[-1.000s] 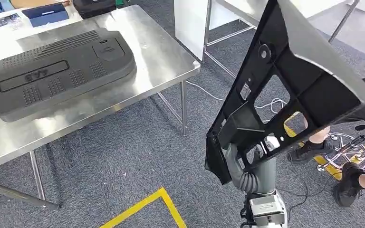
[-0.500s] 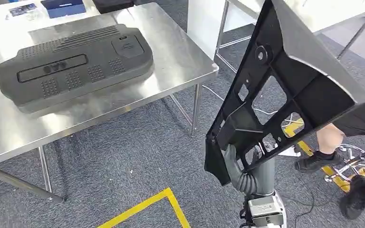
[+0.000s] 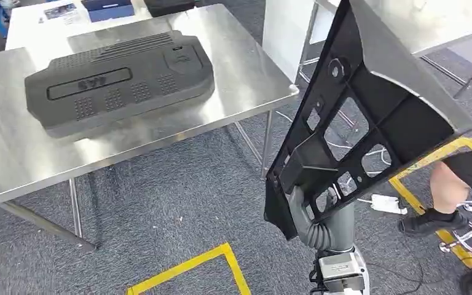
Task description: Take the parts from the cabinet and place them on the table.
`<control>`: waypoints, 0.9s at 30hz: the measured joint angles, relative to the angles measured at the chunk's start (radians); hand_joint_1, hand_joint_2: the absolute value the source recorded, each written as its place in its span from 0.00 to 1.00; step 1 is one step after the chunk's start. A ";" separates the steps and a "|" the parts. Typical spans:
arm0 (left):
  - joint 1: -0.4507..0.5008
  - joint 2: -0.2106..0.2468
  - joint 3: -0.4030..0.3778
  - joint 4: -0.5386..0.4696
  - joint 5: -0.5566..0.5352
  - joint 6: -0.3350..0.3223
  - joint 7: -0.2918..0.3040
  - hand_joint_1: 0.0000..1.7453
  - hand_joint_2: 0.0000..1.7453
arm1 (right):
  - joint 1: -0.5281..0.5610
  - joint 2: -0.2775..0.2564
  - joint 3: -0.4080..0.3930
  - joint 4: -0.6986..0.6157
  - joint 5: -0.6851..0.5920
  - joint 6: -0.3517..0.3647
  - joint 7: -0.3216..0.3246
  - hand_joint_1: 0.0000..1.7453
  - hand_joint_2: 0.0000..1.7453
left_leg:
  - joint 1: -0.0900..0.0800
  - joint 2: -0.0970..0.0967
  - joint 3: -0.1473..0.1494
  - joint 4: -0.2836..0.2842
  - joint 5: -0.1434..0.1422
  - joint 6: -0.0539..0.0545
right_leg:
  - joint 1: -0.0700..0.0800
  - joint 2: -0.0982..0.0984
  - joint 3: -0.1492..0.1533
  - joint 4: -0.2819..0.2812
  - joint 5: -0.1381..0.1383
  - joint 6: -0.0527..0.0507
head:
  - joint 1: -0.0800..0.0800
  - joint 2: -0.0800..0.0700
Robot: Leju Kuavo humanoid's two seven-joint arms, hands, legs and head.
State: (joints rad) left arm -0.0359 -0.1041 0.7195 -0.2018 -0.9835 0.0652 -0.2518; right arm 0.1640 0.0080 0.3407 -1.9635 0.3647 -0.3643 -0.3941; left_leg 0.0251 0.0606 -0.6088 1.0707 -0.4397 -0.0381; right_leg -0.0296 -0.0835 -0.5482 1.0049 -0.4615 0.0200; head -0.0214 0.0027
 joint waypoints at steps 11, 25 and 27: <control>-0.005 -0.003 0.002 0.000 -0.005 -0.003 -0.003 0.00 1.00 | 0.005 -0.003 0.001 0.000 0.003 -0.001 0.001 1.00 1.00 | -0.016 -0.113 -0.004 -0.040 0.003 0.072 | 0.009 0.079 -0.154 0.323 -0.143 0.021 | 0.003 0.000; 0.000 -0.003 0.005 0.000 -0.009 -0.003 -0.004 0.00 1.00 | 0.011 0.000 0.001 0.000 0.003 -0.001 0.002 1.00 1.00 | -0.016 -0.075 -0.127 0.192 -0.109 0.022 | 0.006 0.060 0.009 -0.009 -0.002 -0.013 | -0.002 0.000; 0.000 -0.004 0.005 0.000 -0.009 -0.003 -0.004 0.00 1.00 | 0.011 0.001 0.002 0.000 0.003 -0.001 0.002 1.00 1.00 | -0.007 -0.065 -0.165 0.260 -0.116 0.014 | 0.006 0.029 0.011 -0.009 -0.004 -0.014 | -0.003 0.000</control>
State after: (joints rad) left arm -0.0357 -0.1083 0.7240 -0.2018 -0.9926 0.0626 -0.2556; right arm 0.1752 0.0088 0.3426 -1.9631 0.3681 -0.3655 -0.3922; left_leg 0.0181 -0.0048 -0.7739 1.3309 -0.5557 -0.0239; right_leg -0.0237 -0.0544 -0.5373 0.9959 -0.4655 0.0059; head -0.0244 0.0027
